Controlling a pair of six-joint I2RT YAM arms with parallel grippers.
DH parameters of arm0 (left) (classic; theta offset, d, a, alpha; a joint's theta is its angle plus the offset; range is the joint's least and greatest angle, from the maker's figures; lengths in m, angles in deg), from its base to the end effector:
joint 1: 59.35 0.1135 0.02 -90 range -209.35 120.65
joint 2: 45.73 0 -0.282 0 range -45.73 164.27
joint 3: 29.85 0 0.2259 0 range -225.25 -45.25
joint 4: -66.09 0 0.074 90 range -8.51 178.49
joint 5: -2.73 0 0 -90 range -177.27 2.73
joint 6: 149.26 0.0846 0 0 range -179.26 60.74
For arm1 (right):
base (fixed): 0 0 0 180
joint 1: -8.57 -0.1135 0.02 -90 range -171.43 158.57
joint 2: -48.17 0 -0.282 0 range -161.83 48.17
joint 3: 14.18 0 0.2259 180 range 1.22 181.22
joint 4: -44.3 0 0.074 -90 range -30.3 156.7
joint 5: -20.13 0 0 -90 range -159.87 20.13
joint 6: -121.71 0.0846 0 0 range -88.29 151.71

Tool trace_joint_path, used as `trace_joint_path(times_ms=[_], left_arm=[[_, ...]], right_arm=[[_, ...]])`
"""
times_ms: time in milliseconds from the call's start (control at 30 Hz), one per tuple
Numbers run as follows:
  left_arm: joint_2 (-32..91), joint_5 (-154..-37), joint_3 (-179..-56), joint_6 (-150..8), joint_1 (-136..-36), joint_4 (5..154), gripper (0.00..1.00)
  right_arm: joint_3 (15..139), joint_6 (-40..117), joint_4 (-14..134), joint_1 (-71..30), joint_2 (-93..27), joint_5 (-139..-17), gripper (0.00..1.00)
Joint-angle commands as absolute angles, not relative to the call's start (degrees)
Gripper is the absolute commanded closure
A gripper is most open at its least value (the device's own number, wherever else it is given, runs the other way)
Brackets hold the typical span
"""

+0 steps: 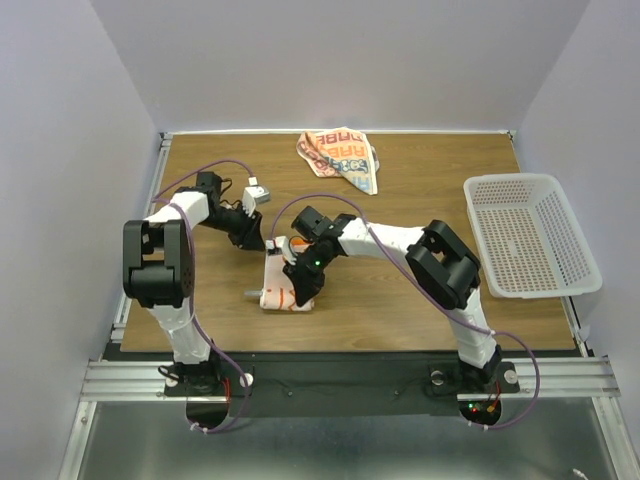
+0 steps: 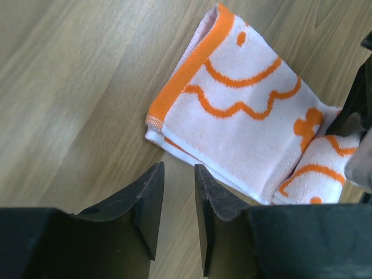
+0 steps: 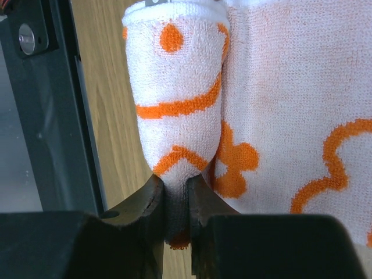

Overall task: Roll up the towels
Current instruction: Roll the towel

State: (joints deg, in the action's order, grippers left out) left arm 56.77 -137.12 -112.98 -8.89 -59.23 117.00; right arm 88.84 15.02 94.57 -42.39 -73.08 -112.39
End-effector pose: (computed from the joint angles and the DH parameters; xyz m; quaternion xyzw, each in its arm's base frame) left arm 0.3377 -0.0640 0.1929 0.4447 0.7783 -0.3093 0.3175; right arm 0.2270 0.3706 0.1571 -0.5659 0.7230 0.3916 0.0612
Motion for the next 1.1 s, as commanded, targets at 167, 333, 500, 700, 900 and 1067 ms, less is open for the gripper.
trace_joint_path(times_ms=[167, 333, 500, 700, 900, 1067], left_arm=[[61.8, -139.7, -114.3, -18.0, -63.4, 112.5, 0.63], [62.2, -143.8, -113.9, -18.9, -61.9, 112.1, 0.56], [57.2, -146.4, -111.3, -22.4, -57.6, 107.2, 0.36], [51.7, -141.2, -111.1, -29.9, -50.0, 100.8, 0.30], [38.4, -141.4, -110.2, -12.4, -46.3, 111.0, 0.20], [23.9, -131.2, -102.1, 13.7, -52.8, 125.1, 0.10]], right_arm=[[93.4, 15.6, 102.7, -42.5, -78.5, -116.4, 0.99], [96.2, 16.1, 105.1, -41.4, -83.5, -122.1, 0.99], [98.1, 18.0, 105.6, -38.9, -86.7, -125.6, 1.00], [99.5, 19.1, 105.8, -38.0, -89.3, -125.6, 0.99], [101.3, 22.4, 106.3, -37.7, -92.3, -125.2, 0.99], [103.6, 24.7, 107.1, -37.5, -94.2, -124.6, 0.98]])
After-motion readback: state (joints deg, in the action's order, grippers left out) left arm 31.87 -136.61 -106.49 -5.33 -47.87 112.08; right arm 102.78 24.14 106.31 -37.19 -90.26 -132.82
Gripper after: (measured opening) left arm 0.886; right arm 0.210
